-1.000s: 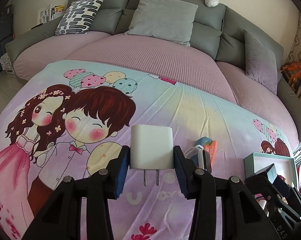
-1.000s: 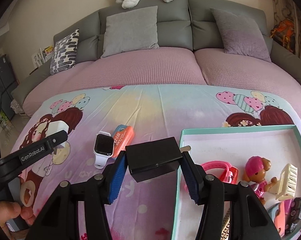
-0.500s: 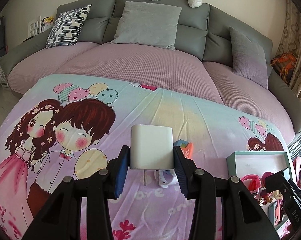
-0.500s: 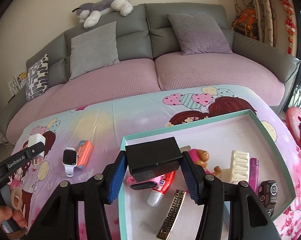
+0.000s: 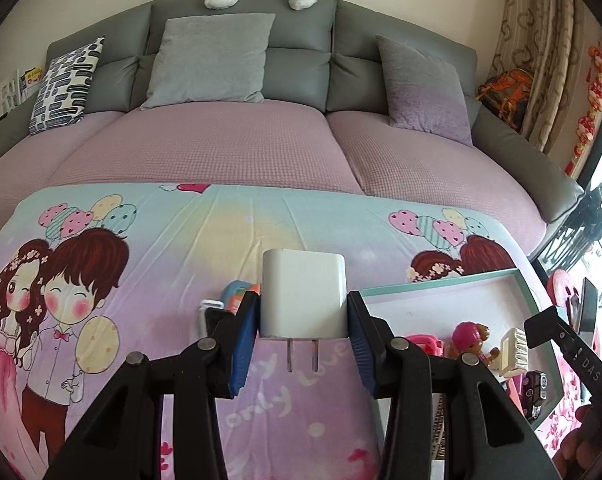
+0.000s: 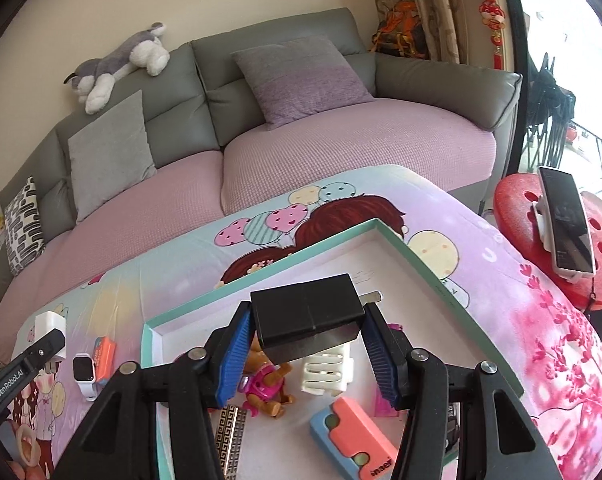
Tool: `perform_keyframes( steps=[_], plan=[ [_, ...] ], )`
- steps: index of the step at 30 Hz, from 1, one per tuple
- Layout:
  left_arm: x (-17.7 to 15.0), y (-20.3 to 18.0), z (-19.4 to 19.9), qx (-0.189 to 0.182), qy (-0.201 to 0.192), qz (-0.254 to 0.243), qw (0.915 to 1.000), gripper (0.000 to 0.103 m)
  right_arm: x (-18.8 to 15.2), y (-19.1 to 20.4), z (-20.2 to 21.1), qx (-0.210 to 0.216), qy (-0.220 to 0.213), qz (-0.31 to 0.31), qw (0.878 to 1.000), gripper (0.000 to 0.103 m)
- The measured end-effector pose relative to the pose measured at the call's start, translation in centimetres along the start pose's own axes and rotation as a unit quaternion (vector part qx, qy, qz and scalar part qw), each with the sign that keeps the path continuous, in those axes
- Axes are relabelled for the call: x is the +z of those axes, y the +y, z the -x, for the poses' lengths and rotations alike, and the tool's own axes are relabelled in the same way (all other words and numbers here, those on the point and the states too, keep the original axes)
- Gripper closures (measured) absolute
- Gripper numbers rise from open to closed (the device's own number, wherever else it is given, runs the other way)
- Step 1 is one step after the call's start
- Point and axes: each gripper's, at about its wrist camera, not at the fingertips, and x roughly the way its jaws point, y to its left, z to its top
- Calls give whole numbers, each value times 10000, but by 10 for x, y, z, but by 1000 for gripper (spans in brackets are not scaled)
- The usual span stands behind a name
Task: Organize rigid objects
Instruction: 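Carry the white charger and black adapter over the tray with both tools, then lower the charger and adapter into the tray while both tools open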
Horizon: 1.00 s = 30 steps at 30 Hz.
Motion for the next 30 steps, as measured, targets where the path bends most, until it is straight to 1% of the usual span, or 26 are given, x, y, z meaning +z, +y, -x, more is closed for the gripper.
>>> perform_keyframes(
  steps=[3,6,9,11,16,21,25,30],
  plan=[
    [-1,-23,-2,-173,42,-226,9996,58,3,-13,3,-220,-73,-124,9997,46],
    [-3,-44,-4,-383,98,-426,9983,58,5,-21,5,-566,-194,-164,9981,46],
    [-7,-61,-9,-573,206,-573,9965,58,6,-29,6,-749,-269,-188,9966,46],
    [-10,-72,-14,-630,308,-660,9953,58,6,-34,3,-826,-236,-219,9961,46],
    [-18,-93,-21,-757,473,-883,9921,58,2,-47,-7,-923,-90,-404,9949,46],
    [-26,-108,-25,-840,620,-1065,9888,58,-5,-47,-25,-882,222,-363,9952,46],
    [-30,-113,-31,-847,738,-1123,9873,58,-9,-41,-34,-781,380,-263,9959,46],
    [-33,-113,-36,-823,835,-1126,9867,58,-13,-37,-40,-771,494,-196,9956,46]
  ],
)
